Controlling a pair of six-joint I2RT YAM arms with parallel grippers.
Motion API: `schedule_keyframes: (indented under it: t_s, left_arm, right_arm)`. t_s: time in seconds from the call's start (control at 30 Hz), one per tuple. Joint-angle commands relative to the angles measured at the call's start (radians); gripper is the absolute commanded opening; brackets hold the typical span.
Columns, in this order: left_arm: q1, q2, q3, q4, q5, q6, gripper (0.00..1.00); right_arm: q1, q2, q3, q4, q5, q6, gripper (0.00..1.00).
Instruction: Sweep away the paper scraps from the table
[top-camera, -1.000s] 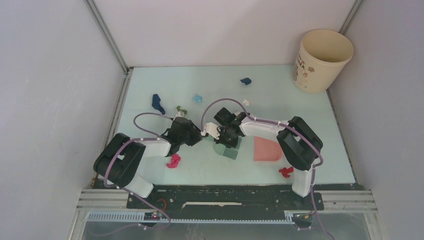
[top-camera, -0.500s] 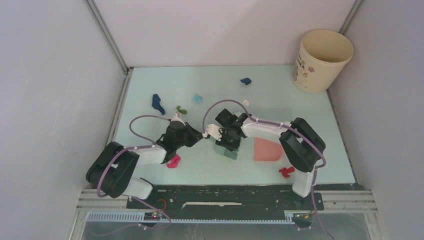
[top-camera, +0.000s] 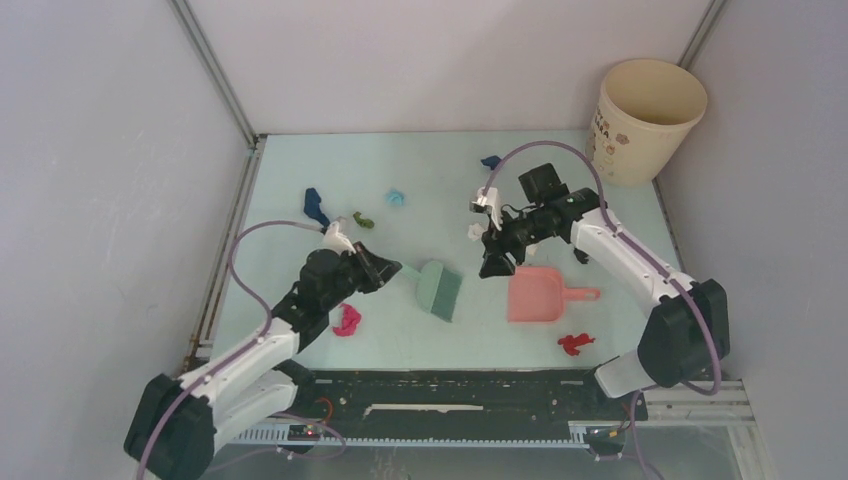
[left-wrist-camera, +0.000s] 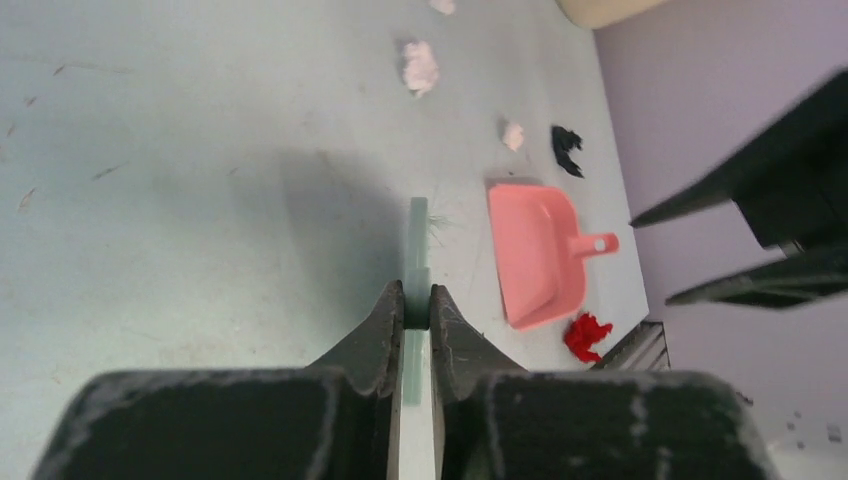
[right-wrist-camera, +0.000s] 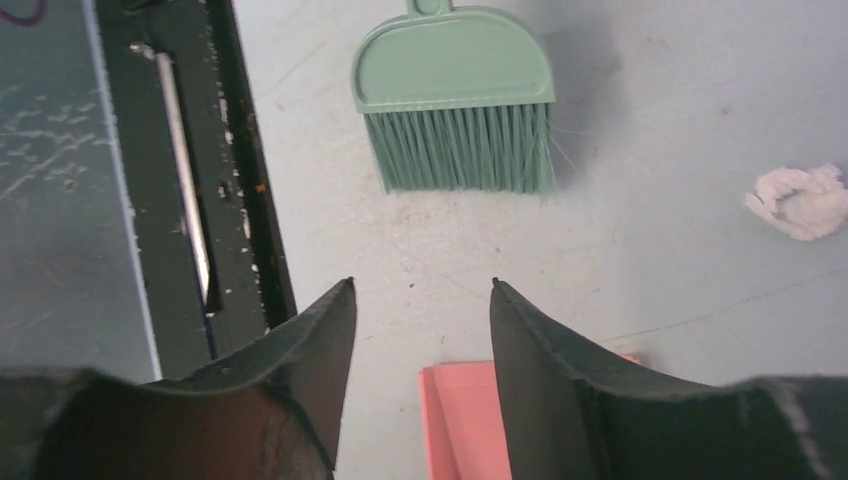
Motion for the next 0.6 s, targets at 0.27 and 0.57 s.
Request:
schedule_keyframes:
  t_s: [0.27,0.57]
  left_arm:
    - [-0.009,-0.24,0.091,-0.072,0.377,0.185,0.0]
    - [-0.009,-0.209,0.051,0.116,0.512,0.076,0.0]
  right_arm:
    - [0.008,0.029,0.001,0.002,-0.381,-0.054,0.65]
    - [0.128,0.15,0.02,-0.042,-0.404,-0.073,0.64]
